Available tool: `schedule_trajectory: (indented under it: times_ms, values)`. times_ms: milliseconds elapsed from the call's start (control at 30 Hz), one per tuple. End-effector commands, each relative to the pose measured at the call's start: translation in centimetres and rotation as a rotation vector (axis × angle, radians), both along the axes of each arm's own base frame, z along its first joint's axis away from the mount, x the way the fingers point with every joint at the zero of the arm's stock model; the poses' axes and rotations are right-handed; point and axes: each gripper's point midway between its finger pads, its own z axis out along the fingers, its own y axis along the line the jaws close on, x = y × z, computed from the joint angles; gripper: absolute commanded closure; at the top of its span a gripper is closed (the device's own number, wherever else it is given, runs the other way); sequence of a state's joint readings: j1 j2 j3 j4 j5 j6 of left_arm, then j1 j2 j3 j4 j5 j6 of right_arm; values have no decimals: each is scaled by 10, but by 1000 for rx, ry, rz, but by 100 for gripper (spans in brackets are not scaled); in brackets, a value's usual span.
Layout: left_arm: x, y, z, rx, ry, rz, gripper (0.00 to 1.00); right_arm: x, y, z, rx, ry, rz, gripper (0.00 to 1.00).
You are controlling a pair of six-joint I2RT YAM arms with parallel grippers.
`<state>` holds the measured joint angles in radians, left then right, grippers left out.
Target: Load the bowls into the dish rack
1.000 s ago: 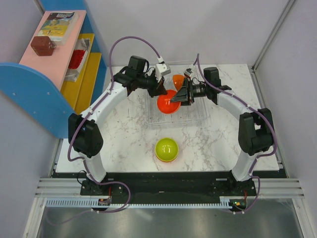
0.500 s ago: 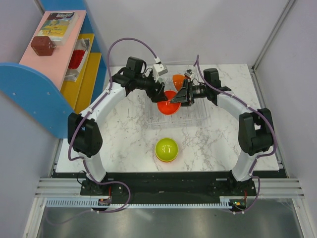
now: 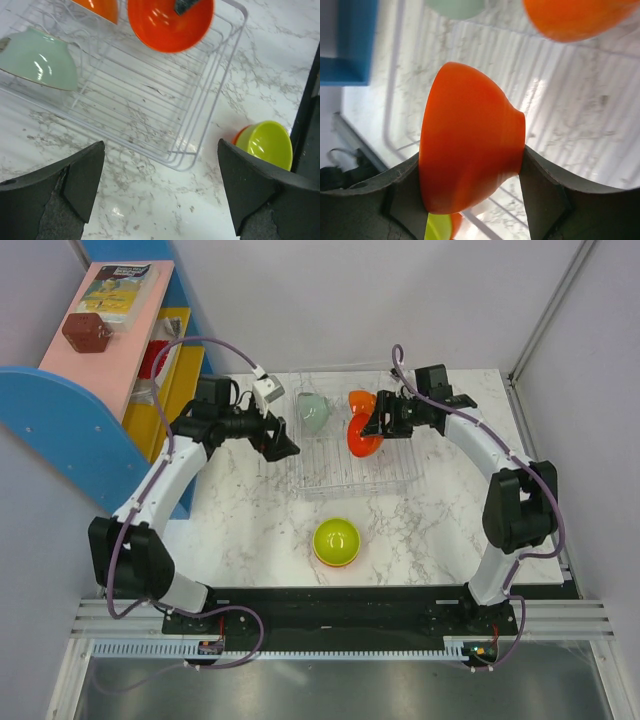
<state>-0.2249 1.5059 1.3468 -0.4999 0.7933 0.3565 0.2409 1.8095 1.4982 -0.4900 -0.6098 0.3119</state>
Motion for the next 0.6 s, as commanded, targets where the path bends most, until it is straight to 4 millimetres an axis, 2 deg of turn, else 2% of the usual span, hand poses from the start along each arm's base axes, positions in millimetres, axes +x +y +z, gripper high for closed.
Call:
schedule_trajectory:
  times_ms: [0,33,67,100,133,167,267,367,533,567]
  values:
    - [-40,0,2,-13,-46,-91,0,22,-29,30,-292,-195,-110,100]
    - [-49,1,-2,-9,-29,-109,0,26,-37,29,-364,-214,-147,100]
    - [-57,0,2,-15,-51,-138,0,24,-34,25,-430,-224,-135,100]
    - [-61,1,-1,-12,-41,-147,0,27,-36,29,-473,-249,-151,100]
    - [-68,1,-2,-12,-23,-157,0,31,-44,27,-554,-264,-190,100]
    - [-73,1,-1,-13,-28,-177,0,27,-37,26,-593,-280,-175,100]
    - [-86,0,-2,-20,-20,-223,0,27,-37,23,-740,-331,-184,100]
    - [-97,-2,-1,-27,-33,-261,0,31,-44,17,-879,-357,-213,100]
    - [-112,-12,-18,23,-21,-307,0,39,-53,1,-1058,-371,-203,100]
    - [-120,-20,-23,34,-10,-336,0,41,-53,2,-1071,-379,-207,100]
